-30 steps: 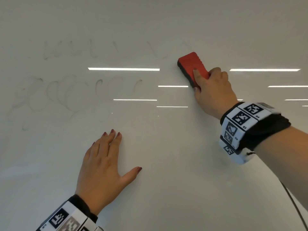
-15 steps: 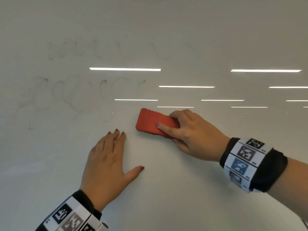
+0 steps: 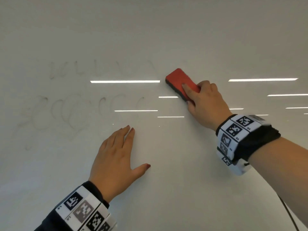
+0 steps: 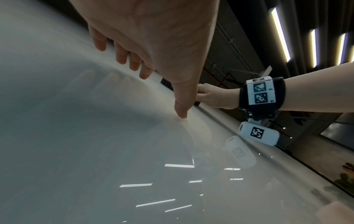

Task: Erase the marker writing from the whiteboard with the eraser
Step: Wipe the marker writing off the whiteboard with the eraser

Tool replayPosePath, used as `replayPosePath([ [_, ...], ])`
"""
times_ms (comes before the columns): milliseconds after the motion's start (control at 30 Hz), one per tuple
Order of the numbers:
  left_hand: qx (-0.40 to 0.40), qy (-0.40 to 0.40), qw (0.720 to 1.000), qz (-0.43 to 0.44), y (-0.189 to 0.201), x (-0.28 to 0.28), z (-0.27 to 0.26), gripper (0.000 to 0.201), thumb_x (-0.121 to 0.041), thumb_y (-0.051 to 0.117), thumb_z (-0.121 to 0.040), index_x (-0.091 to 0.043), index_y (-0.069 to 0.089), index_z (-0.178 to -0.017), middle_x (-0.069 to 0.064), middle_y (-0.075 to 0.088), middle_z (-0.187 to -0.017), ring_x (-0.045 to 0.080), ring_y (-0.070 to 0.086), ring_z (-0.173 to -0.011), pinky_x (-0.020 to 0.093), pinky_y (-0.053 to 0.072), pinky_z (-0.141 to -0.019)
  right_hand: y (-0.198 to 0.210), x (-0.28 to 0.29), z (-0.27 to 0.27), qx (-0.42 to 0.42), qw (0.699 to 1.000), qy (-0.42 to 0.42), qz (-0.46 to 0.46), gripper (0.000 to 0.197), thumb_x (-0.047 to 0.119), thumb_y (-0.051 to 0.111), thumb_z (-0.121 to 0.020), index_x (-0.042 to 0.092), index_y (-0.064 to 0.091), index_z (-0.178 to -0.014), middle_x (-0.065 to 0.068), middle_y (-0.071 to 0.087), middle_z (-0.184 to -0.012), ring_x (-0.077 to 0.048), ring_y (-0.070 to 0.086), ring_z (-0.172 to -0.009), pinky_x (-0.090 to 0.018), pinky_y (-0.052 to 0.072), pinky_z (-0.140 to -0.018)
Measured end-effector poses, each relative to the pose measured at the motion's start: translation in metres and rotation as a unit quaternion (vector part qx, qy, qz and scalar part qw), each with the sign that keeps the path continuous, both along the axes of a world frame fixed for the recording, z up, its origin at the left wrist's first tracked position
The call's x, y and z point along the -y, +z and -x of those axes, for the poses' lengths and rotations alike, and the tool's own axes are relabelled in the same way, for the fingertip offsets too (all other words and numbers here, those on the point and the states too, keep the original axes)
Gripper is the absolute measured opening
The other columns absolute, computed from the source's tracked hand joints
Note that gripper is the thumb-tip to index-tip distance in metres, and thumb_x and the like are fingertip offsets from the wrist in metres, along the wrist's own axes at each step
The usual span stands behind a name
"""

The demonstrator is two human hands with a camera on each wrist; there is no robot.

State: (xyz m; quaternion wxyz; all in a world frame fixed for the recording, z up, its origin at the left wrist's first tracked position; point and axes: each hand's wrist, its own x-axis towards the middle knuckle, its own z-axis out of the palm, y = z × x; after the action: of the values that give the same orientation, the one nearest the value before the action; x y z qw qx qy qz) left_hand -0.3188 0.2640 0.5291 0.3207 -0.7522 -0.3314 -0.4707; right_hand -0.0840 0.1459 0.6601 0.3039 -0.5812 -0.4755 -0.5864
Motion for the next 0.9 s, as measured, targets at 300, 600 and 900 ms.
replayPosePath([
  [300, 0.004, -0.021, 1.000, 0.008, -0.007, -0.008, -0.004, 0.096, -0.079, 0.024, -0.078, -0.017, 0.011, -0.151, -0.002, 0.011, -0.156, 0.014, 0.013, -0.143, 0.029, 0.011, -0.111, 0.045, -0.005, -0.001, -0.133, 0.988, -0.038, -0.067, 0.055, 0.026, 0.040, -0.097, 0.014, 0.024, -0.148, -0.025, 0.036, -0.126, -0.039, 0.038, -0.112, -0.044, 0.039, -0.086],
  [600, 0.004, -0.015, 1.000, 0.005, -0.006, -0.007, -0.003, 0.090, -0.074, 0.030, -0.081, -0.013, 0.030, -0.146, 0.004, 0.033, -0.150, 0.020, 0.034, -0.136, 0.033, 0.025, -0.107, -0.003, -0.026, 0.056, 0.065, 0.997, 0.010, 0.048, 0.056, 0.032, 0.041, -0.095, 0.021, 0.027, -0.147, -0.018, 0.041, -0.120, -0.032, 0.042, -0.102, -0.041, 0.041, -0.084],
  [900, -0.016, -0.013, 1.000, 0.006, -0.001, -0.001, 0.002, 0.095, -0.075, 0.023, -0.077, -0.016, 0.013, -0.150, 0.000, 0.017, -0.156, 0.016, 0.018, -0.142, 0.026, 0.011, -0.109, 0.032, -0.007, 0.033, -0.042, 0.998, -0.022, 0.029, 0.056, 0.033, 0.040, -0.097, 0.026, 0.021, -0.149, -0.019, 0.036, -0.124, -0.037, 0.039, -0.111, -0.045, 0.041, -0.087],
])
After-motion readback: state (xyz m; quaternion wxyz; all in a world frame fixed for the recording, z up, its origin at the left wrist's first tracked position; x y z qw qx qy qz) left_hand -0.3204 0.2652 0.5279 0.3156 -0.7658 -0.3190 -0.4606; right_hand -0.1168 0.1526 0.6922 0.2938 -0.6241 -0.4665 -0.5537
